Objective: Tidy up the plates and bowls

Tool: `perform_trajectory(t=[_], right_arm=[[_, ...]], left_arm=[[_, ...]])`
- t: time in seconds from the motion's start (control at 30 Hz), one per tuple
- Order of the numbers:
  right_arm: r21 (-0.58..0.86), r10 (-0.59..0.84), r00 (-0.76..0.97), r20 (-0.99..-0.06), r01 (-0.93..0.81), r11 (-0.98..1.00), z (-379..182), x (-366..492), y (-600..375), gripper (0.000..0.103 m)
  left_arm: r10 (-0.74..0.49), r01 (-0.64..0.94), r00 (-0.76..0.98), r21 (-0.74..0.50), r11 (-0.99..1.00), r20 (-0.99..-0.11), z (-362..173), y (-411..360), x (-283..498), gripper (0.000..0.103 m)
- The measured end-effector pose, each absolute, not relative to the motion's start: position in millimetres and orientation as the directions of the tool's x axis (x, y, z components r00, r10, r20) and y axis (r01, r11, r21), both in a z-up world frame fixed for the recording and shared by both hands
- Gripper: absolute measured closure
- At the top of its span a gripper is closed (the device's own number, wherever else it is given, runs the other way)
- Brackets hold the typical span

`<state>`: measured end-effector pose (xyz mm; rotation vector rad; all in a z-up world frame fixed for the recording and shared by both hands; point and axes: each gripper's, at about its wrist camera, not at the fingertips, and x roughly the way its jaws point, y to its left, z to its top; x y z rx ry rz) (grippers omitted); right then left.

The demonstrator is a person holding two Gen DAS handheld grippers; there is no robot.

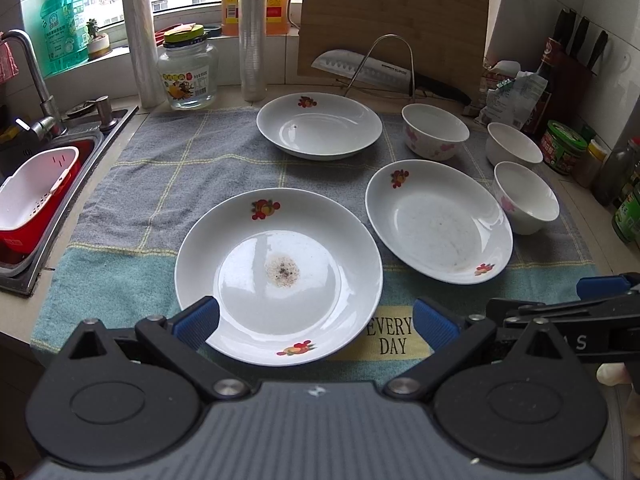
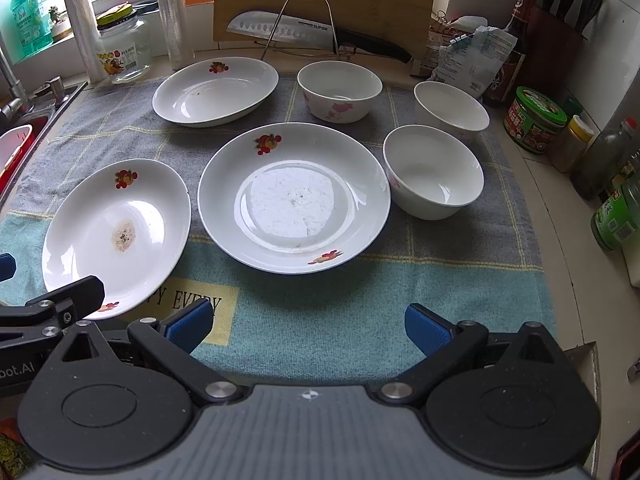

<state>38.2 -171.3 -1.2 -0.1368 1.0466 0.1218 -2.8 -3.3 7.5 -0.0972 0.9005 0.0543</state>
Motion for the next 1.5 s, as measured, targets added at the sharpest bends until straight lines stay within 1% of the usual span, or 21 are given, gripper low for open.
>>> perform_trajectory(t=[1.5], right_arm=[[-0.053,0.044,0.491,-0.870,-0.182,0.982,0.0,41.5,-170.1,0.000]], left_arm=[[0.016,-0.091,0.617,-0.051,0.995,-0.787,5.4,-2.1,-1.9,0.001]])
